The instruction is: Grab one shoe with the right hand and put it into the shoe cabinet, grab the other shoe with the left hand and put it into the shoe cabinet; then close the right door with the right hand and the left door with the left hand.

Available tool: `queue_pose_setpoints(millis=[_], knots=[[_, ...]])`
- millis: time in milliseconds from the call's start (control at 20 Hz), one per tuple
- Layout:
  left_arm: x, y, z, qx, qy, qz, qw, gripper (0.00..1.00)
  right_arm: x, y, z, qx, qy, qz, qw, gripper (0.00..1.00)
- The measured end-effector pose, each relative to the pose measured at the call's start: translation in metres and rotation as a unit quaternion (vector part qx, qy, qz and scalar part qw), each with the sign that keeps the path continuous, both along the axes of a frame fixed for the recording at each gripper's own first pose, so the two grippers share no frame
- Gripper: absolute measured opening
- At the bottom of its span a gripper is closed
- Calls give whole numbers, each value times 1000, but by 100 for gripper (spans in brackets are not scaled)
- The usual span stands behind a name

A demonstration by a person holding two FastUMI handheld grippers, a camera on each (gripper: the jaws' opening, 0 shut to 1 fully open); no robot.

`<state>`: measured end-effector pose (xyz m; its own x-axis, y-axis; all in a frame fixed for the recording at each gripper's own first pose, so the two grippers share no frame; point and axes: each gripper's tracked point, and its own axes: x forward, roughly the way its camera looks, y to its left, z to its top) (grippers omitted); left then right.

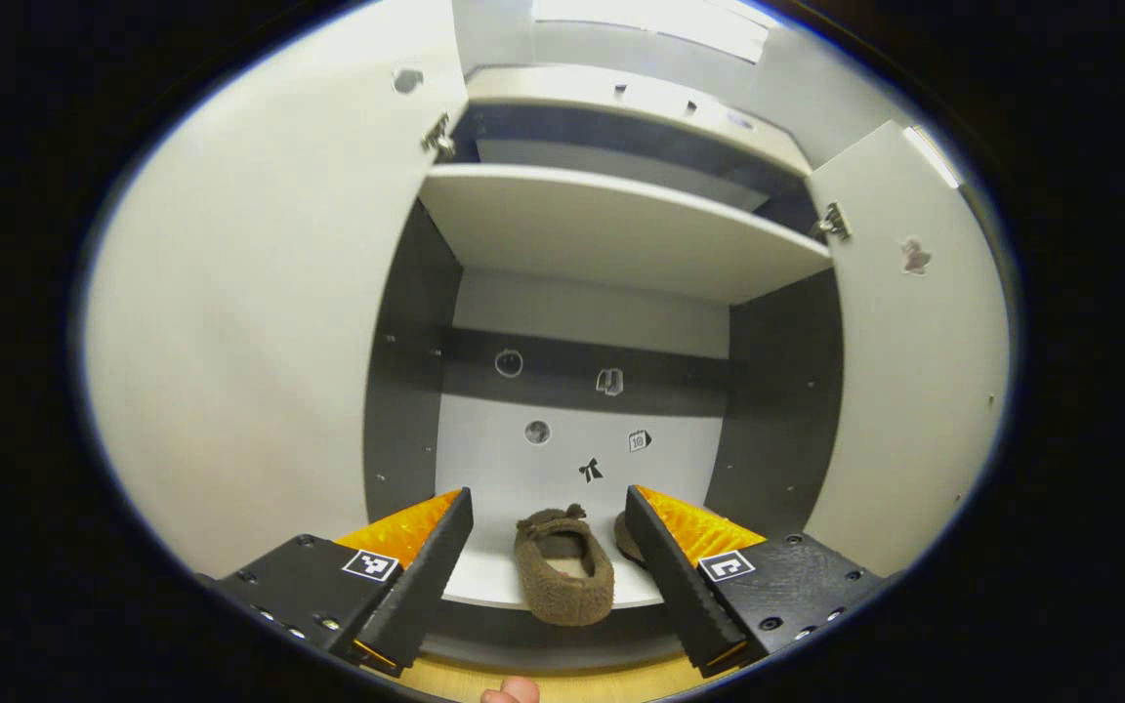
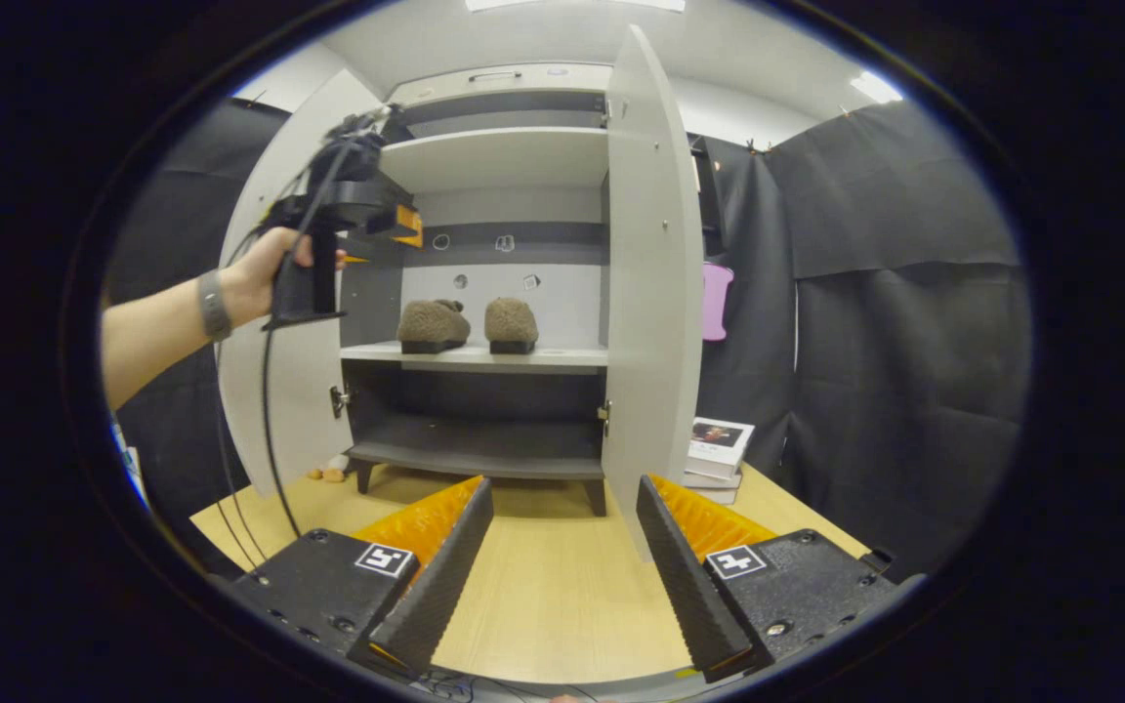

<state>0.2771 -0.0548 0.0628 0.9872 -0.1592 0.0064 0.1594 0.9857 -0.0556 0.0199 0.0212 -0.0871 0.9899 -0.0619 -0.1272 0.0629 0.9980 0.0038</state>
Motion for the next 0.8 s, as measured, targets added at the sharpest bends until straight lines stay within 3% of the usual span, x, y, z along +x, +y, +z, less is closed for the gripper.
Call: queue_pose_setpoints(millis=[150, 400, 650, 800], knots=[[-51, 7, -9, 11, -23, -15, 1000, 95, 3, -11, 16, 0, -17, -10, 1000, 94], [-144, 19, -72, 49, 3, -14, 999, 95, 4, -21, 30, 4, -32, -15, 999, 96], [-195, 23, -127, 30, 64, -7, 997, 95, 0, -17, 29, 22, -32, -13, 999, 94], [-218, 27, -143, 62, 77, 7, 995, 95, -7, -13, 25, 33, -25, -10, 999, 94]])
